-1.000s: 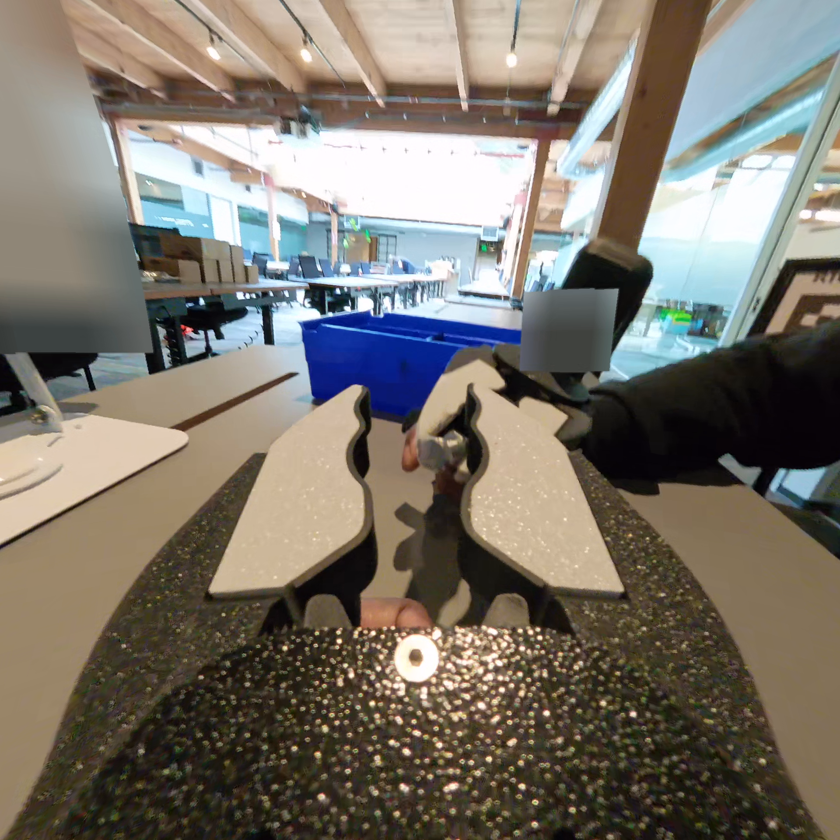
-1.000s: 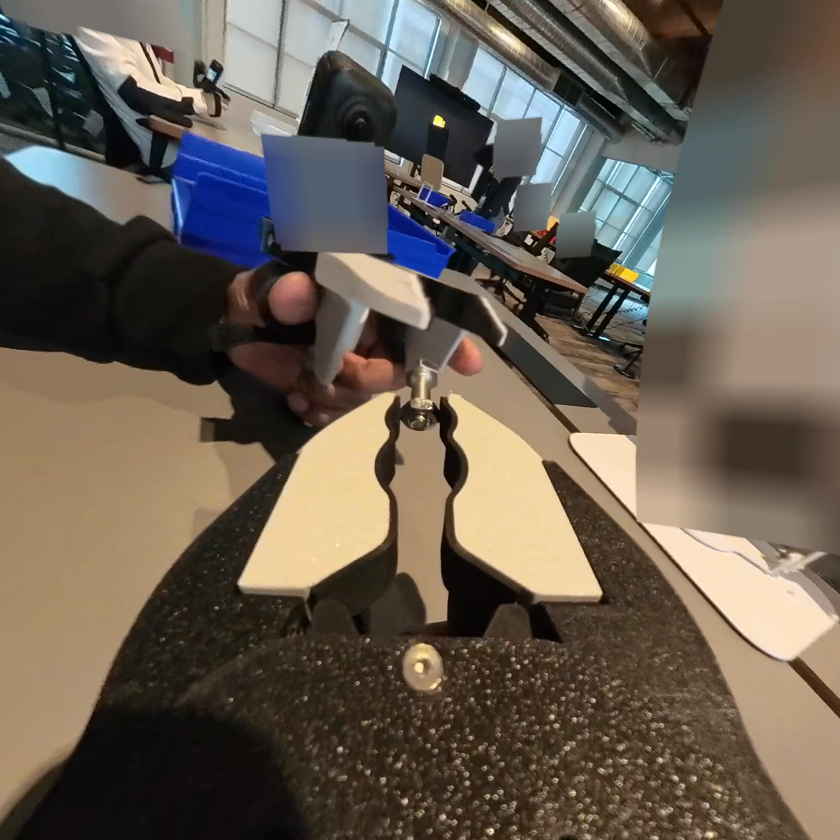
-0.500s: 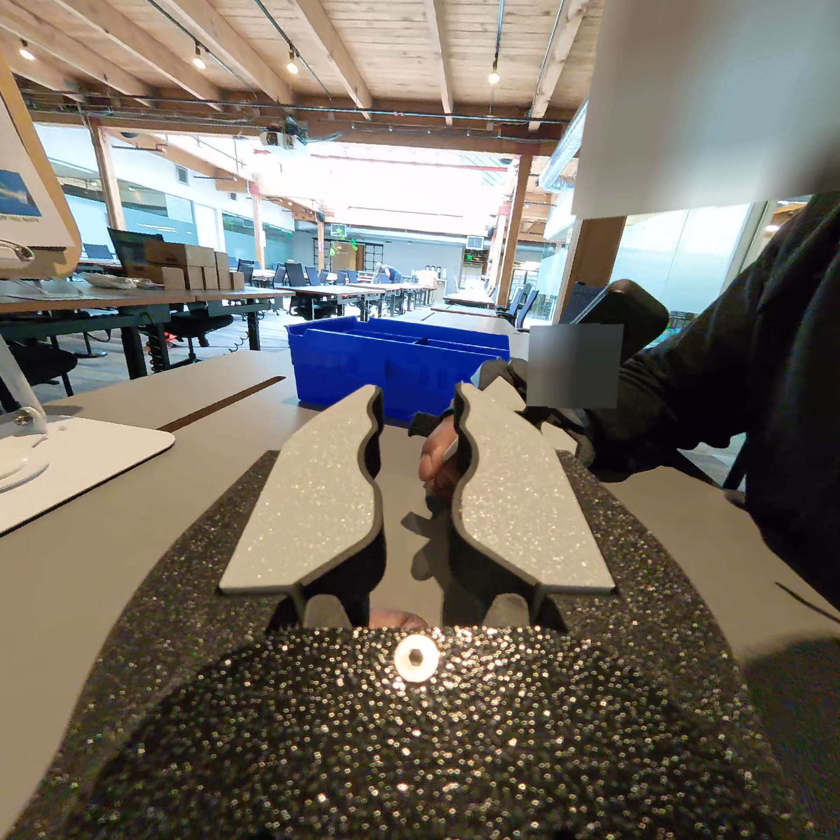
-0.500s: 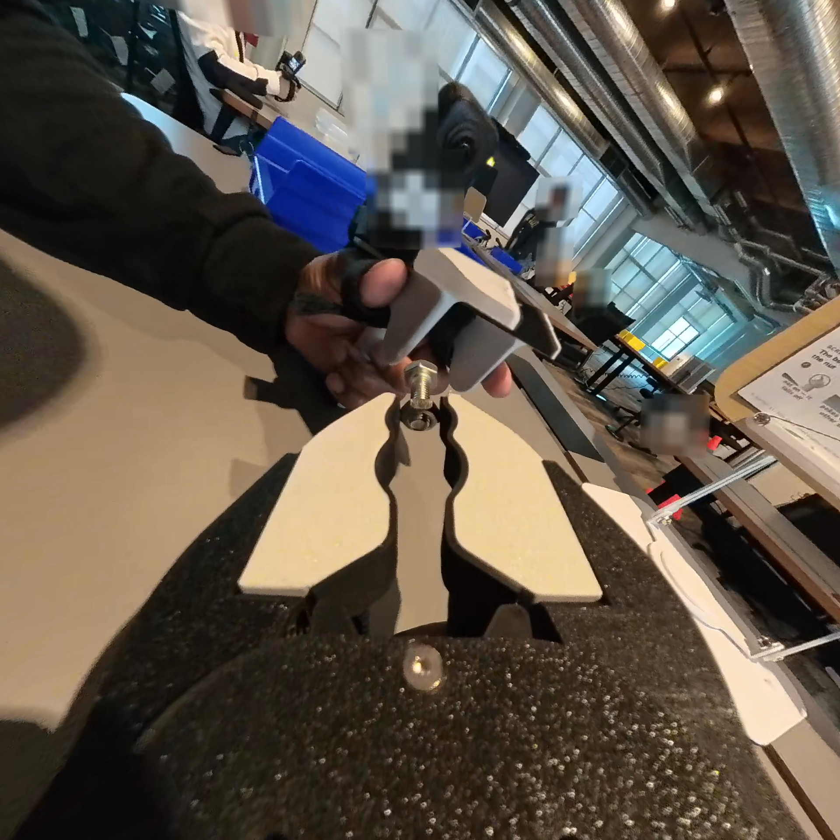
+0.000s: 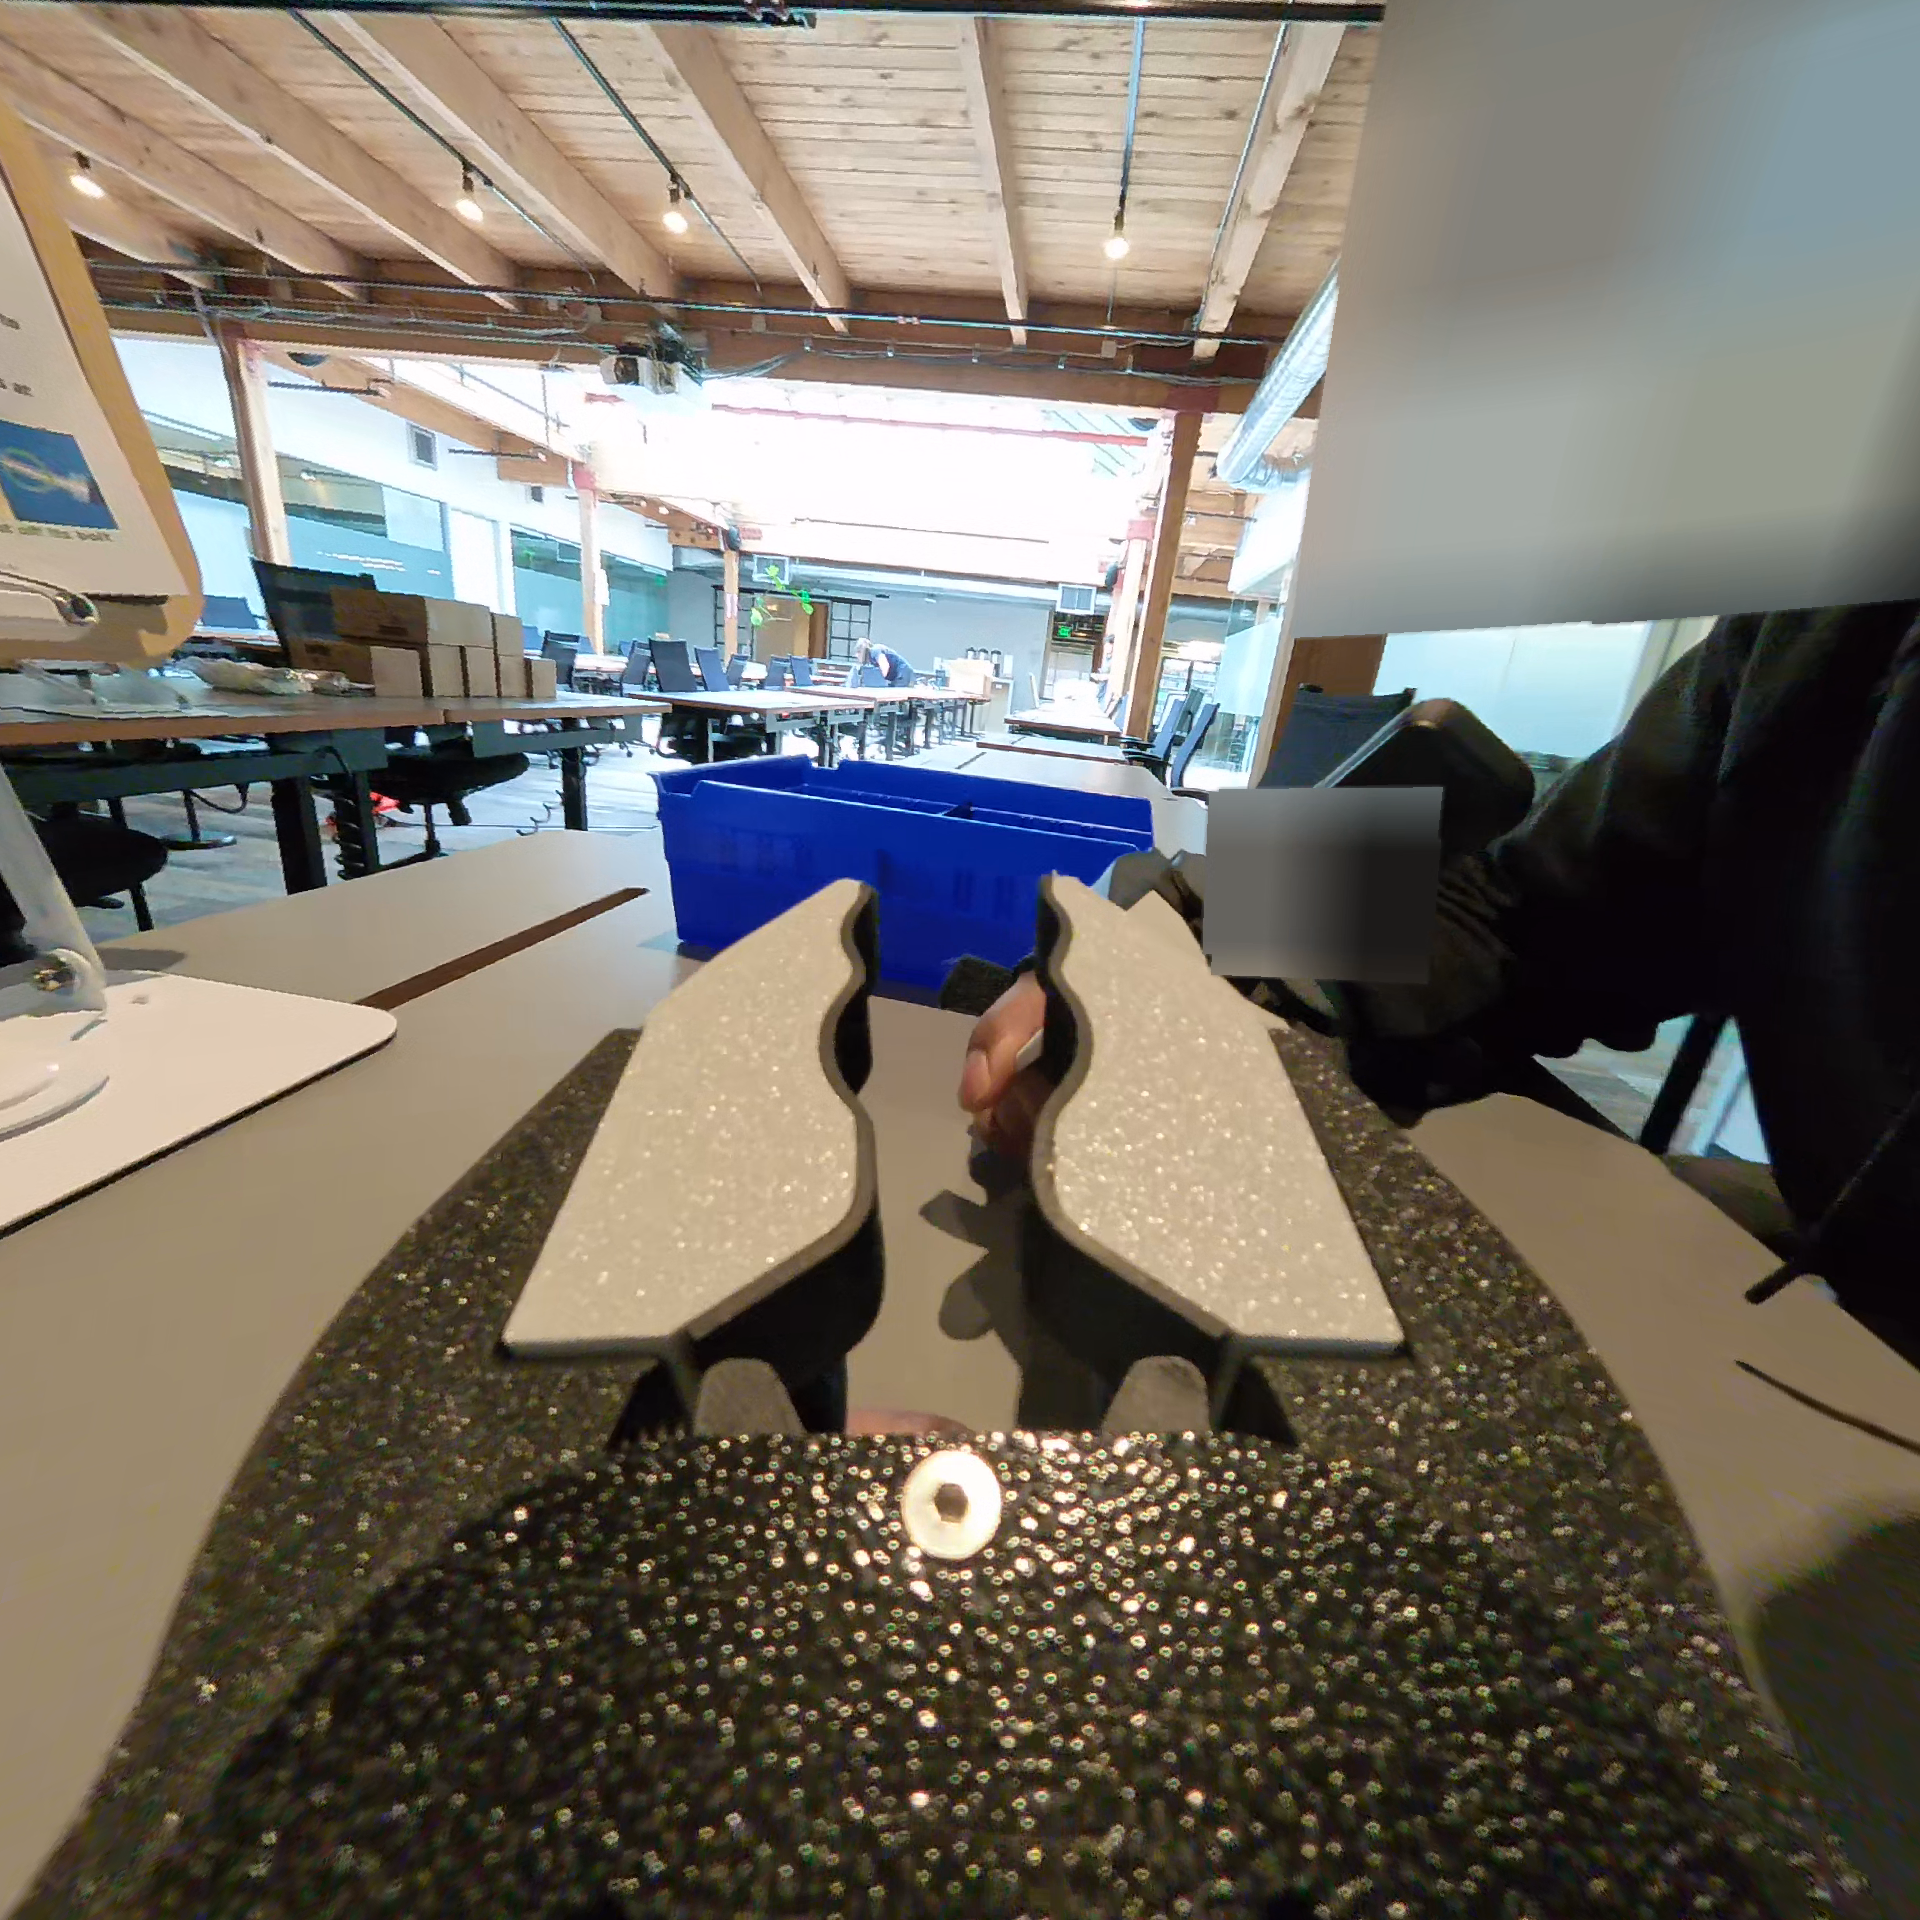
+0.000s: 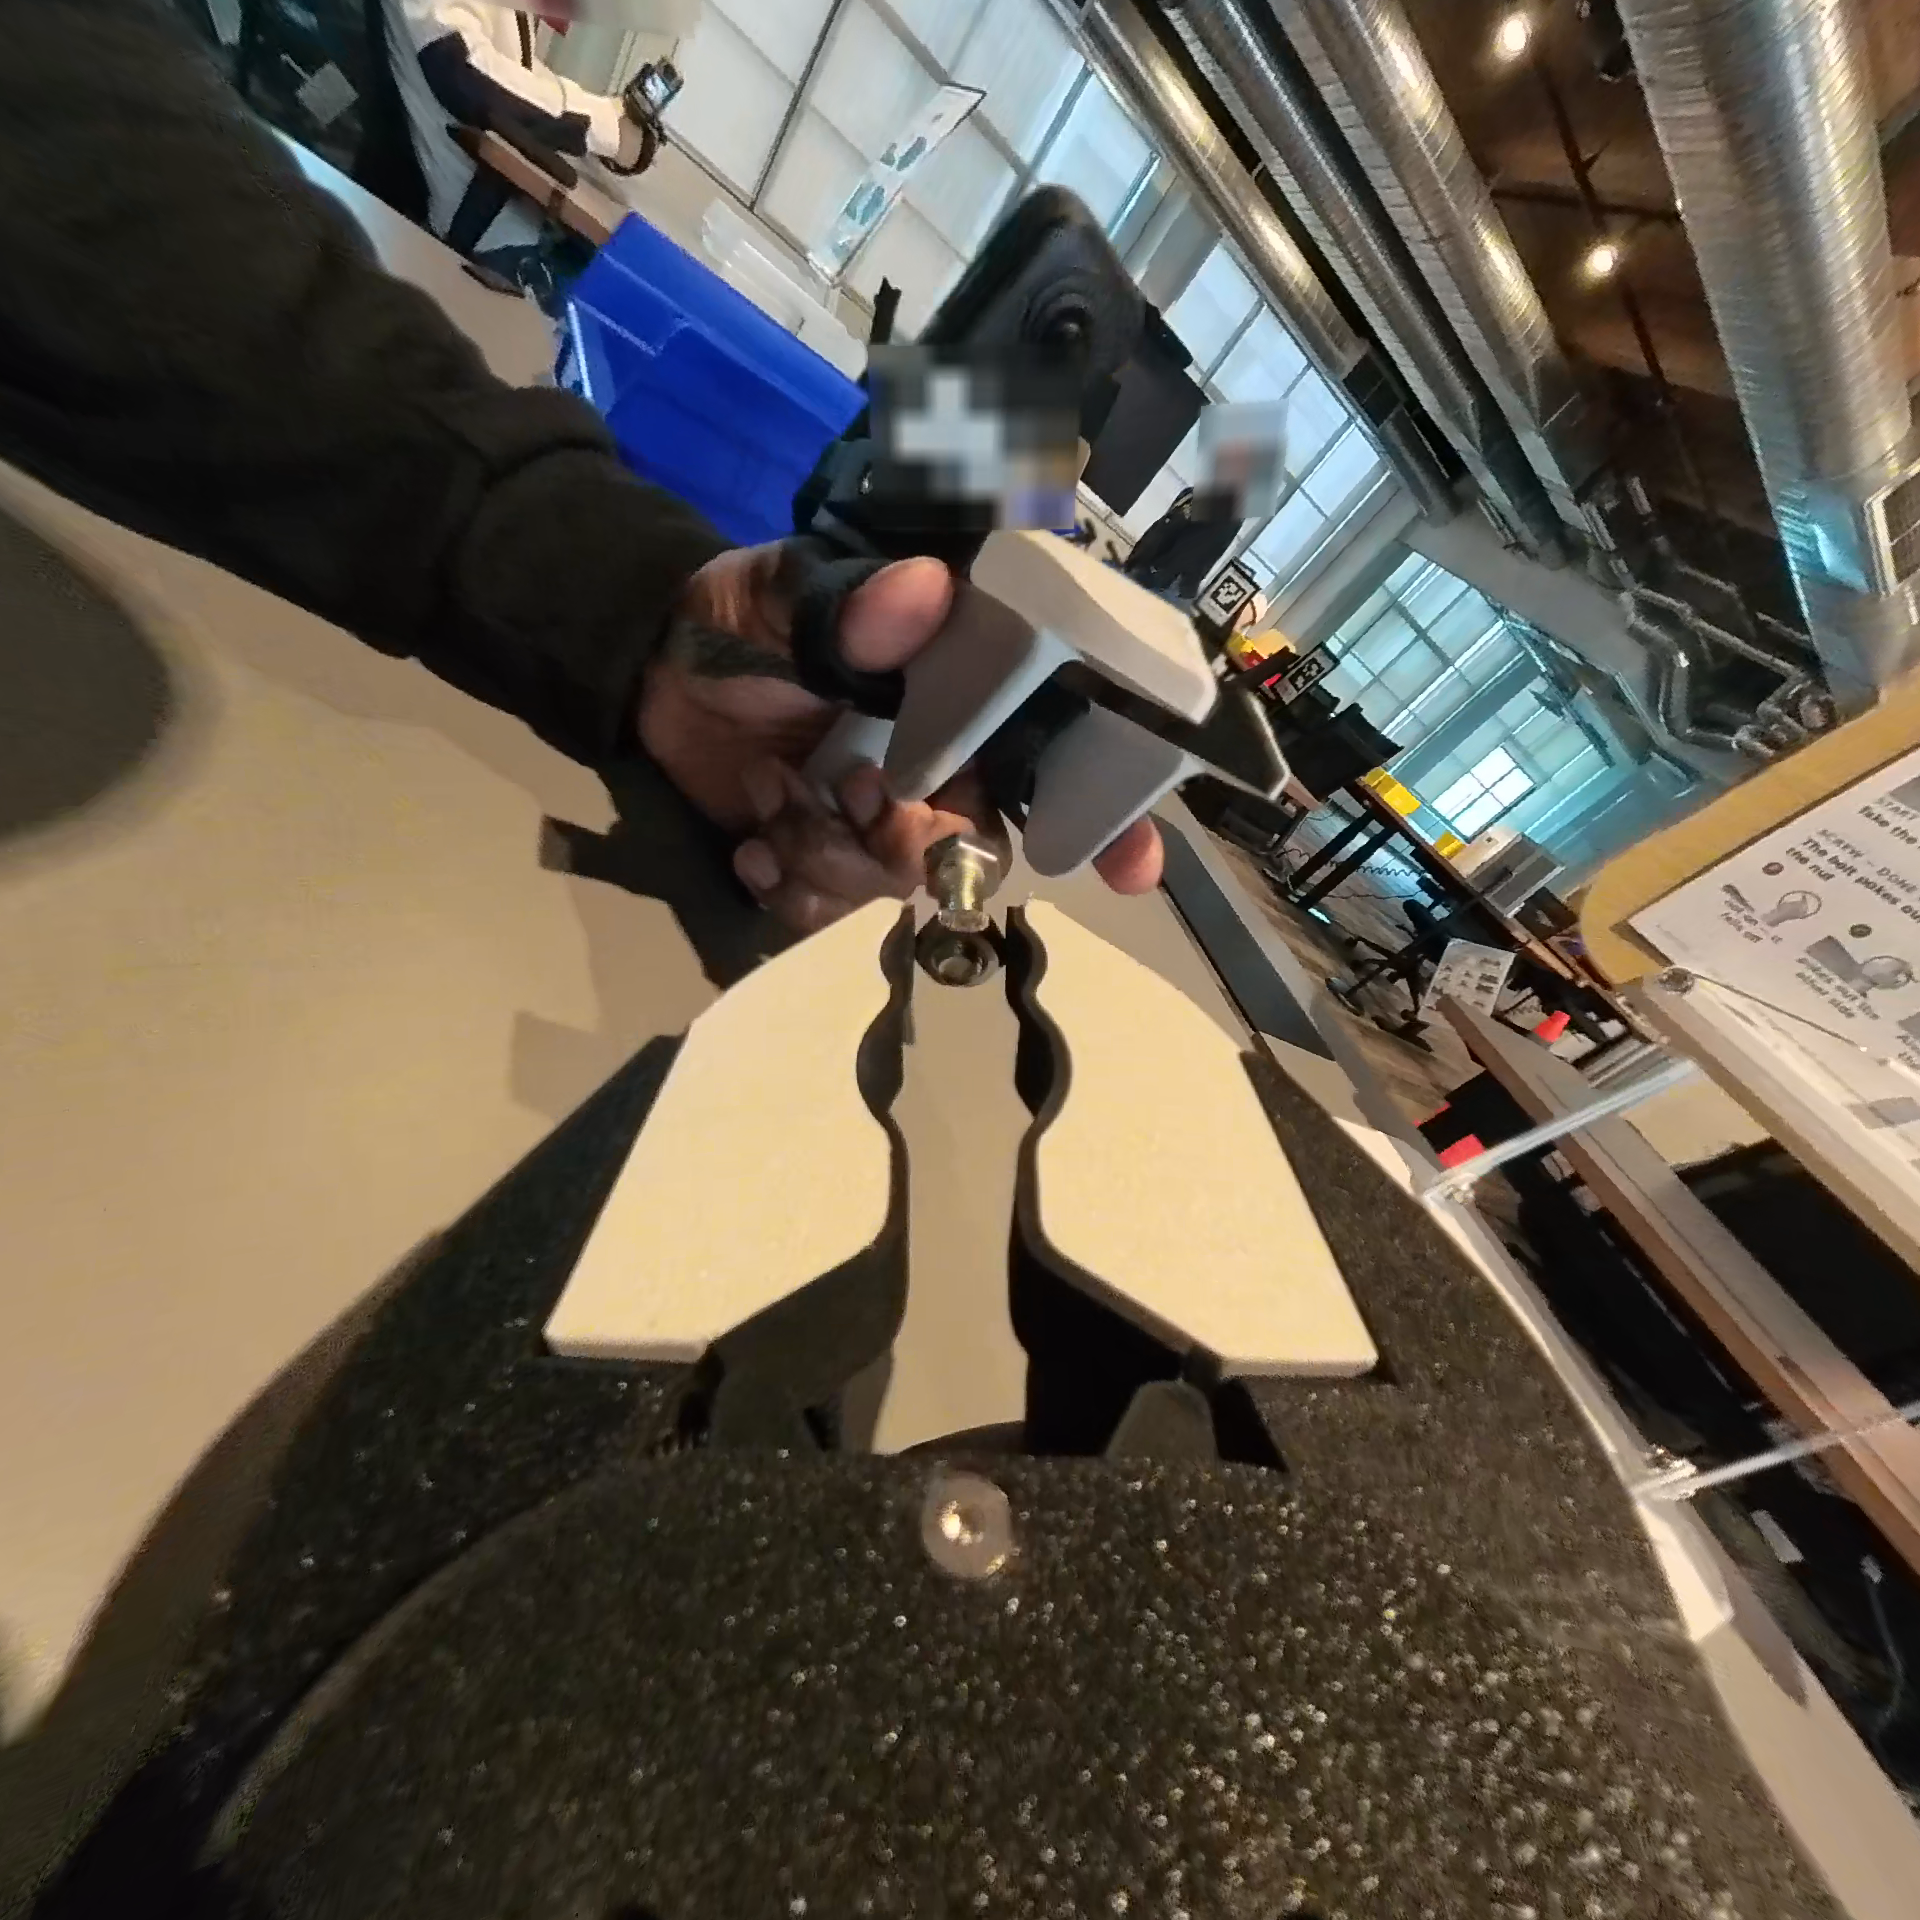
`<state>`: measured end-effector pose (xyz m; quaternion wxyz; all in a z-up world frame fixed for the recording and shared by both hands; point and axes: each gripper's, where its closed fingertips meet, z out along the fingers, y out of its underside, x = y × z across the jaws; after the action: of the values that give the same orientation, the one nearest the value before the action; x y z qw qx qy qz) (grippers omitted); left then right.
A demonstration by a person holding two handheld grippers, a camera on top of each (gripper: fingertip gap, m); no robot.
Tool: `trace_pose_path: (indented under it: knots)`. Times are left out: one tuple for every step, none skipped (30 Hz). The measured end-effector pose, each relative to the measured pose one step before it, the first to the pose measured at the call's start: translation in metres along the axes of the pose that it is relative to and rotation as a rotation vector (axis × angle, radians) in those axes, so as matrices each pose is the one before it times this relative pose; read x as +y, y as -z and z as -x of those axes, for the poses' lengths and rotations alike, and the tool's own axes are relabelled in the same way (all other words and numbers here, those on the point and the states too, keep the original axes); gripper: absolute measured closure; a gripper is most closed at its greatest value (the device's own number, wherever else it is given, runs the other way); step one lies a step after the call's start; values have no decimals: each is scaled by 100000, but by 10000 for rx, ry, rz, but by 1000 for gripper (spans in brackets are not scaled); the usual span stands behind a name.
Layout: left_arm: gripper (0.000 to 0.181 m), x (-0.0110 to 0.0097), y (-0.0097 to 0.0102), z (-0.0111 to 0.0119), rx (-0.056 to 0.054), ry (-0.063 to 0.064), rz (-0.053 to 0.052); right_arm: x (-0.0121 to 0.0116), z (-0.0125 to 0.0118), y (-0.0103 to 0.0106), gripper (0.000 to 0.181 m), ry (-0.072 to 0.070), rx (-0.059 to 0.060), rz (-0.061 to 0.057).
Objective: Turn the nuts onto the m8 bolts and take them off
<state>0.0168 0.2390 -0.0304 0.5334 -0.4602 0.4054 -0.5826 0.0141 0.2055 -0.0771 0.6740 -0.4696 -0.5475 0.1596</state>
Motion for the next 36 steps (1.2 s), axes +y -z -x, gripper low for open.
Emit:
trace_pose_path:
  knots:
    - [153, 162, 9, -301, 172, 115, 147, -35, 100, -19, 165, 133, 6, 11]
    - [153, 225, -12, -374, 193, 124, 206, -69, 38, -12, 165, 131, 47, 2]
    - [153, 273, -25, -401, 179, 70, 231, -70, -19, 0, 165, 118, 80, 9]
    - [153, 253, -25, -422, 154, -7, 217, -67, -69, 27, 165, 101, 104, 13]
    - [153, 210, -4, -355, 89, -79, 172, -80, -103, 17, 165, 87, 125, 15]
    - [153, 171, -10, -290, 34, -127, 144, -81, -68, 14, 165, 81, 106, 9]
    - [153, 202, -52, -277, 34, -150, 173, -87, -21, 2, 165, 84, 69, -14]
    - [153, 262, -71, -352, 100, -154, 213, -79, 9, 1, 165, 76, 39, -27]
    - [154, 324, -93, -417, 160, -144, 264, -69, 30, 1, 165, 52, 10, -31]
    - [153, 325, -93, -404, 160, -142, 268, -85, 26, 9, 165, 14, 0, -42]
    - [153, 232, -60, -279, 77, -149, 194, -102, -23, 30, 165, -26, 4, -52]
    - [153, 112, -19, -159, 13, -123, 89, -102, -49, 47, 165, -55, 14, -63]
    - [153, 30, 0, -53, -16, -64, 22, -137, -80, 60, 165, -76, 17, -87]
    - [153, 25, 26, -4, -12, -4, 12, -171, -82, 84, 165, -107, -5, -124]
    - [153, 40, 35, 59, -23, 42, 38, -186, -65, 89, 165, -142, -23, -142]
    - [153, 74, 23, 77, -19, 58, 57, -146, -123, 83, 165, -129, 2, -118]
    - [153, 50, 1, 73, -9, 60, 39, -93, -130, 68, 165, -90, 26, -84]
    - [153, 9, -1, 75, -11, 59, 8, -59, -84, 46, 165, -70, 5, -67]
    - [153, -2, 6, 58, -3, 49, -8, -53, -25, 36, 165, -52, -21, -59]
    - [153, -5, 13, 58, 3, 66, -2, -68, 26, 16, 165, -39, -35, -57]
    - [153, 36, -1, 52, 22, 116, 25, -78, 32, 19, 165, -35, -36, -59]
    - [153, 62, -20, 68, 43, 190, 50, -109, 10, 9, 165, -26, -16, -59]
    - [153, 87, -29, 50, 74, 262, 63, -112, -3, 27, 165, -20, -5, -66]
    - [153, 110, -29, -10, 122, 322, 77, -120, 7, 35, 165, -36, -20, -72]
    - [153, 76, -2, -129, 212, 366, 42, -107, -7, 36, 165, -46, -18, -72]
    - [153, 66, -4, -173, 251, 426, 16, -114, -34, 28, 165, -43, 0, -69]
    - [153, 15, 6, -210, 295, 444, -26, -93, -34, 17, 165, -39, 5, -68]
    - [153, -57, 25, -242, 327, 480, -103, -93, -24, 17, 165, -32, 2, -62]
    - [153, -68, 26, -219, 328, 515, -127, -44, -10, 5, 165, -16, -5, -37]
    - [154, -55, 14, -151, 291, 465, -103, -5, 28, -11, 165, 17, -14, -11]
    - [154, -35, -10, -79, 192, 329, -67, -4, 63, -24, 165, 64, -18, -6]
    - [154, 33, -45, 64, 38, 197, 9, -5, 93, -32, 165, 107, -12, 1]
    - [154, 140, -89, 63, -15, 85, 93, 9, 93, -43, 165, 124, -12, 10]
    - [154, 211, -146, -16, 4, 53, 140, -4, 115, -30, 165, 103, -27, 5]
    - [154, 255, -186, -37, 24, 91, 161, -4, 105, -25, 165, 86, -24, 7]
    - [154, 240, -184, -38, 38, 99, 154, 17, 62, -32, 165, 82, -10, 16]
